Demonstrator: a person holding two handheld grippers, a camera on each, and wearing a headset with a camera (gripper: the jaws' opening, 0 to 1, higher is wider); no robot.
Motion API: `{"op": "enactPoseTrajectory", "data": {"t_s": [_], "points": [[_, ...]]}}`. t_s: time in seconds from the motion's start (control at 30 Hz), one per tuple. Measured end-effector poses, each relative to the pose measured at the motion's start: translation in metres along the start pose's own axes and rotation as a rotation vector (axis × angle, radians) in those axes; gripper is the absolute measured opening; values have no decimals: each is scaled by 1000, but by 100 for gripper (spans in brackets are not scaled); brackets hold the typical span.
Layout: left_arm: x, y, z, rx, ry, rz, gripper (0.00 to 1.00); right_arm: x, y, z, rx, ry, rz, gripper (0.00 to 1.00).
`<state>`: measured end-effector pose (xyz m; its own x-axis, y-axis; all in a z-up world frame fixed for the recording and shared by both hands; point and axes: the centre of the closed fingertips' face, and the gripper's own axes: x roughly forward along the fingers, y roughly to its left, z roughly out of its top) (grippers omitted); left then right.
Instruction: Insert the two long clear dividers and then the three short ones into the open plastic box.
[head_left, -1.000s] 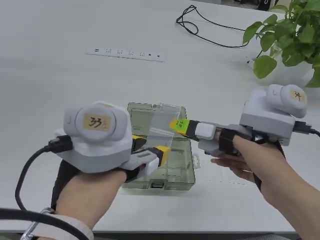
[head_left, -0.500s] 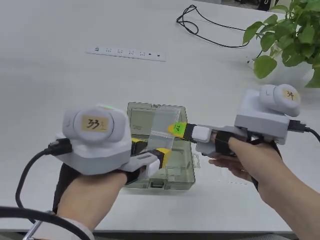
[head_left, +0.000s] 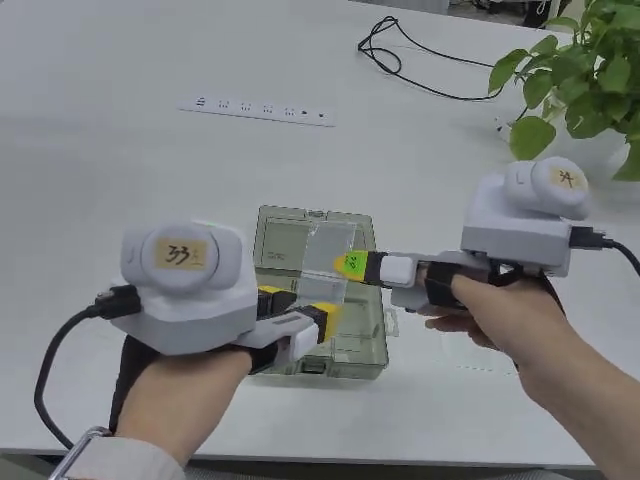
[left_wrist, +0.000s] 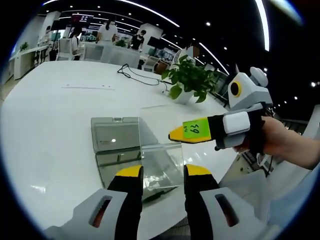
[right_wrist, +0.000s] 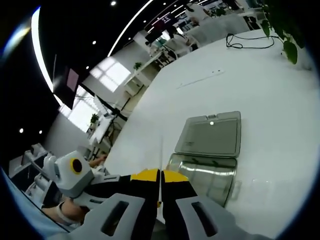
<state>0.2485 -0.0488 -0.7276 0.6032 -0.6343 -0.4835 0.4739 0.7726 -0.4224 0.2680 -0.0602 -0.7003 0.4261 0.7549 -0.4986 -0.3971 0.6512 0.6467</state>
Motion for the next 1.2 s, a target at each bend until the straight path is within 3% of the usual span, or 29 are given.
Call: {"op": "enactPoseTrajectory", "data": {"t_s": [0.13, 0.23, 0.3, 0.37, 0.57, 0.67, 0.7, 0.73, 0.8, 0.83, 0.97, 1.1, 1.2], "points": [[1, -3, 1, 42, 0, -28, 31, -3, 0, -1, 5, 15, -11, 1], [3, -3, -2, 131, 18, -55, 33, -4, -4, 0, -3, 34, -25, 1], [2, -4, -4, 186, 32, -60, 37, -5, -6, 3, -1, 38, -32, 1], [1, -5, -3, 246, 20, -78, 41, -6, -8, 4, -8, 43, -45, 1], [-3, 5, 0, 311, 0, -107, 57, -8, -20, 7, 14, 82, -86, 1], [-5, 12, 1, 361, -6, -119, 67, -8, -25, 4, 23, 134, -110, 1], [-5, 13, 1, 381, -5, -127, 75, -8, -28, 1, 29, 165, -125, 1], [-5, 16, -2, 425, 16, -131, 84, -6, -33, 3, 22, 179, -142, 1], [-5, 22, -3, 520, 9, -130, 100, -5, -33, 0, 35, 218, -156, 1], [-7, 24, -6, 544, 27, -135, 100, -4, -33, 1, 38, 220, -164, 1], [-12, 29, -7, 533, 11, -162, 100, 1, -38, 1, 74, 291, -208, 1], [-18, 28, -3, 568, -16, -193, 100, 4, -40, -3, 109, 368, -252, 1], [-18, 29, -4, 598, -10, -192, 100, 6, -45, 0, 108, 393, -286, 1]]}}
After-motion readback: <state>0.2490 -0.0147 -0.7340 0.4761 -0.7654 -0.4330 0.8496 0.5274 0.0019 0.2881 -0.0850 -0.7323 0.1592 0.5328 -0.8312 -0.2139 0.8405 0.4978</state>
